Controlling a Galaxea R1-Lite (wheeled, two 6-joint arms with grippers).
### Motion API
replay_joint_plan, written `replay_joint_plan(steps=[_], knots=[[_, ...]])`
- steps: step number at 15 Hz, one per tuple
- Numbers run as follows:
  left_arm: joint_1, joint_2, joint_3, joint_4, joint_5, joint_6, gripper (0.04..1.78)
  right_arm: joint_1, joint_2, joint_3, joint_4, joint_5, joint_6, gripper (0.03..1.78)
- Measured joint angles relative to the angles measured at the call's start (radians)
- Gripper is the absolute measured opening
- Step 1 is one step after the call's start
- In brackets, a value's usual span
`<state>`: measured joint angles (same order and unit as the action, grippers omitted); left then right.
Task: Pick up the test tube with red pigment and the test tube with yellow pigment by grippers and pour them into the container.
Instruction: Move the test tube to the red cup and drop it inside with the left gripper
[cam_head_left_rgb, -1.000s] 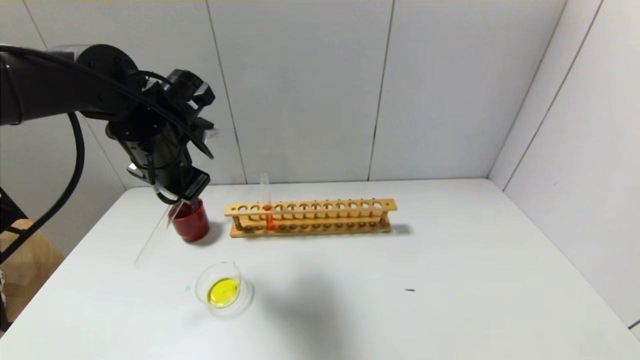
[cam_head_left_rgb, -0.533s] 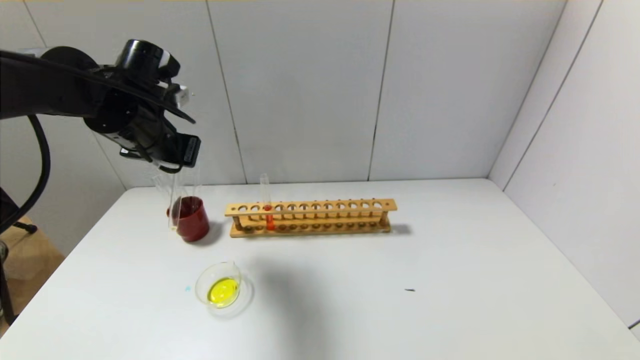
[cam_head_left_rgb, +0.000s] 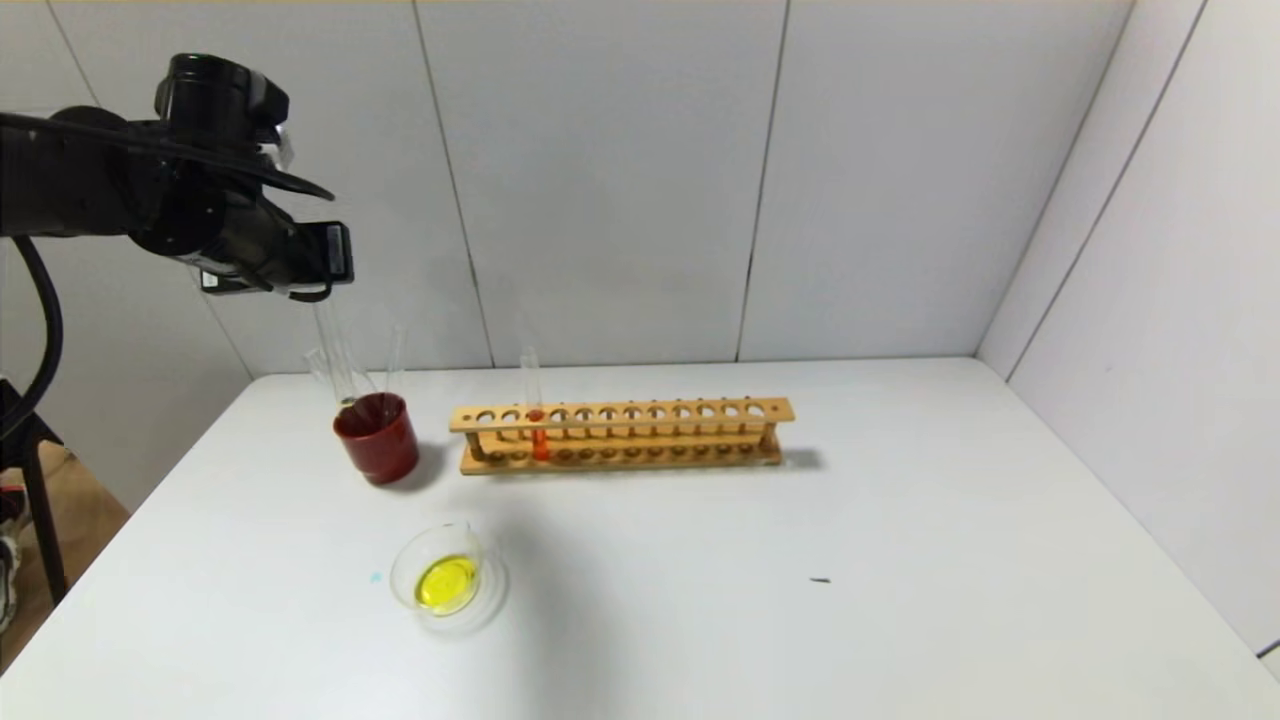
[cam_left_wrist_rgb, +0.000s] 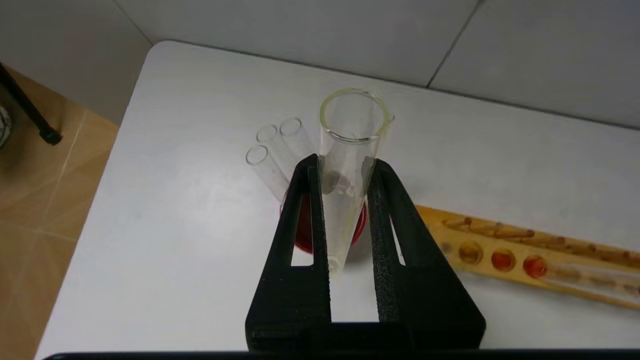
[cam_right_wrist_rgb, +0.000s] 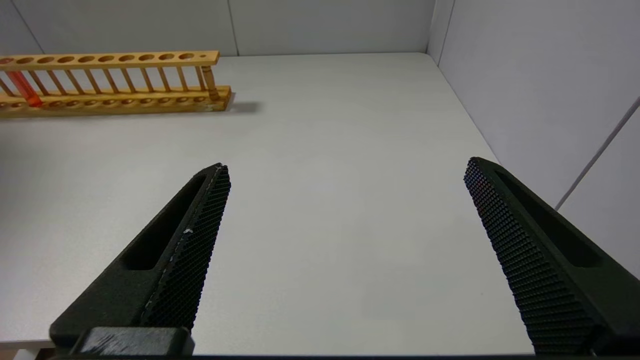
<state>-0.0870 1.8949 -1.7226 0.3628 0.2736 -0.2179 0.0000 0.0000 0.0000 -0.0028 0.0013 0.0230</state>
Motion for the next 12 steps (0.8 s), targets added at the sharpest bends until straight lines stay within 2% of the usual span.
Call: replay_joint_plan(steps=[4, 12], knots=[[0.039, 0.046, 0.036, -0.124, -0.007, -0.016, 0.29, 0.0, 0.0, 0.0, 0.0, 0.0, 0.0, 1.71], [0.049, 0.117, 0.101, -0.259, -0.01, -0.029, 0.29, 0.0, 0.0, 0.0, 0.0, 0.0, 0.0, 1.71]])
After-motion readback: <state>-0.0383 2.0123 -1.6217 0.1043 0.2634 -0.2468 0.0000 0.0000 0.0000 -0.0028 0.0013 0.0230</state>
